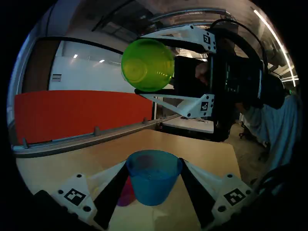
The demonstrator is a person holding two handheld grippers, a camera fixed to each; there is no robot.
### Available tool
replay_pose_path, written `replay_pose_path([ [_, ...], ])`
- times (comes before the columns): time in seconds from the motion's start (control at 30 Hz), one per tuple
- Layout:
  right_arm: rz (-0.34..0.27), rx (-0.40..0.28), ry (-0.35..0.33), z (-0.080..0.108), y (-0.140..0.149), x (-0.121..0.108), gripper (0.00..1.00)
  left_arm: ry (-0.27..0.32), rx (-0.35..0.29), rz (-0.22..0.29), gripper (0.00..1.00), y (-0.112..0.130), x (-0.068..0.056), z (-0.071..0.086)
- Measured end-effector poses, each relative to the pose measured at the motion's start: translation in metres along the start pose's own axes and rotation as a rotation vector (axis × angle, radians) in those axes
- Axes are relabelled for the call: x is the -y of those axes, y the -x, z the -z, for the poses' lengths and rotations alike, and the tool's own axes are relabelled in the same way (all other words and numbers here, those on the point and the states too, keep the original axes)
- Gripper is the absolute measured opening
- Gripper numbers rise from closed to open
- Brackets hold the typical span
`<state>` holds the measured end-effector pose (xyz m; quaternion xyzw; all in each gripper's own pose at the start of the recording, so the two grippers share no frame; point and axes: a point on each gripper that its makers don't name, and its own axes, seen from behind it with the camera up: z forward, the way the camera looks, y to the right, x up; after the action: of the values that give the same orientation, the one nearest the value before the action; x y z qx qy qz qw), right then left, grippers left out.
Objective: Pour water
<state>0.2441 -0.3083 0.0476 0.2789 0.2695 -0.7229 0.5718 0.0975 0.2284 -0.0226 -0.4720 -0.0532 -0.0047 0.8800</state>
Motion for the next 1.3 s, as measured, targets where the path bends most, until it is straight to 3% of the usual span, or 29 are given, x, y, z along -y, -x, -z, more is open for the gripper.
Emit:
replay_pose_path([
  [0.17,-0.022,0.0,0.005,-0.001,0.003,0.0,0.92,-0.001,0.001,-0.003,0.89,0.0,0.0,0.0],
  [0.27,-0.07,-0.002,0.007,-0.002,0.006,-0.002,0.92,-0.002,0.001,-0.004,0.89,-0.001,0.0,0.0],
  [0.53,-0.307,-0.023,0.02,0.003,0.014,-0.011,0.92,-0.008,0.0,-0.008,0.89,-0.003,0.003,0.001],
  [0.73,-0.544,-0.043,0.024,0.012,0.015,-0.015,0.92,-0.011,-0.003,-0.014,0.89,-0.006,0.004,0.002],
  [0.87,-0.764,-0.068,0.019,0.021,0.008,-0.017,0.92,-0.014,-0.002,-0.017,0.89,-0.006,0.005,0.003],
  [1.07,-1.037,-0.105,0.006,0.031,0.0,-0.02,0.92,-0.018,-0.001,-0.023,0.89,-0.008,0.005,0.004],
  [1.3,-1.308,-0.129,-0.029,0.038,-0.009,-0.016,0.92,-0.02,0.001,-0.03,0.89,-0.01,0.004,0.003],
])
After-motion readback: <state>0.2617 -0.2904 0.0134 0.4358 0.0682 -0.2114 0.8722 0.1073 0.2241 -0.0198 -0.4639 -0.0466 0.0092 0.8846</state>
